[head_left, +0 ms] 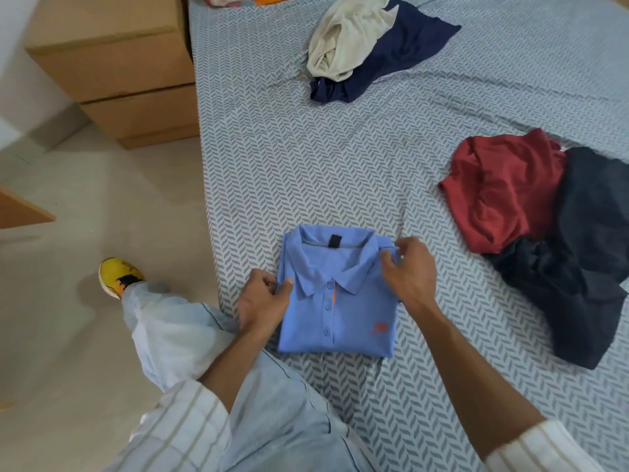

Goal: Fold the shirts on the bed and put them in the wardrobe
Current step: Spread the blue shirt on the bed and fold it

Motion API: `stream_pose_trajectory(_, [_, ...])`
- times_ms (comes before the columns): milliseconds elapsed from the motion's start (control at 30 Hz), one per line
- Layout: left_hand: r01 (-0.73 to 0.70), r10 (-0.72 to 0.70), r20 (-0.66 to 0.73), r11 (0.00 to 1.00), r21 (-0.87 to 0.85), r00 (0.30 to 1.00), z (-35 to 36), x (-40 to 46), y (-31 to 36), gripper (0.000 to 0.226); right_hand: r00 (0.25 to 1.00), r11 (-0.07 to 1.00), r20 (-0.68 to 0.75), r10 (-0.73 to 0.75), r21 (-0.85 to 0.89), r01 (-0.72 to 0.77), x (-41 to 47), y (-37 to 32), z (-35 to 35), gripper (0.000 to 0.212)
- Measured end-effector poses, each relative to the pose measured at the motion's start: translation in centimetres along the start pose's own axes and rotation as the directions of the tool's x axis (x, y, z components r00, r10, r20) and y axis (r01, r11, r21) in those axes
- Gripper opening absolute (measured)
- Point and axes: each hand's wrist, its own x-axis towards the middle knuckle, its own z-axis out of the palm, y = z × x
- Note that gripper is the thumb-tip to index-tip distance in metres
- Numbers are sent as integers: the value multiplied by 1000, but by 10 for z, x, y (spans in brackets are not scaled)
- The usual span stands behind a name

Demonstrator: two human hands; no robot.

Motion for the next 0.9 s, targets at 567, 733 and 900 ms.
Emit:
stream_pose_trajectory(567, [36, -54, 154, 992, 119, 987, 12, 40, 22, 58, 940, 963, 226, 254, 29, -268, 0, 7, 0, 46])
stream_pose_trajectory(733, [101, -130, 408, 991, 91, 904, 6, 45, 17, 80, 861, 915, 380, 338, 83, -396, -14, 10, 4, 56])
stream_pose_trajectory(900, [143, -39, 481, 973, -183, 876, -1, 32, 22, 30, 799, 801, 515, 309, 311, -511, -19, 0, -1, 39])
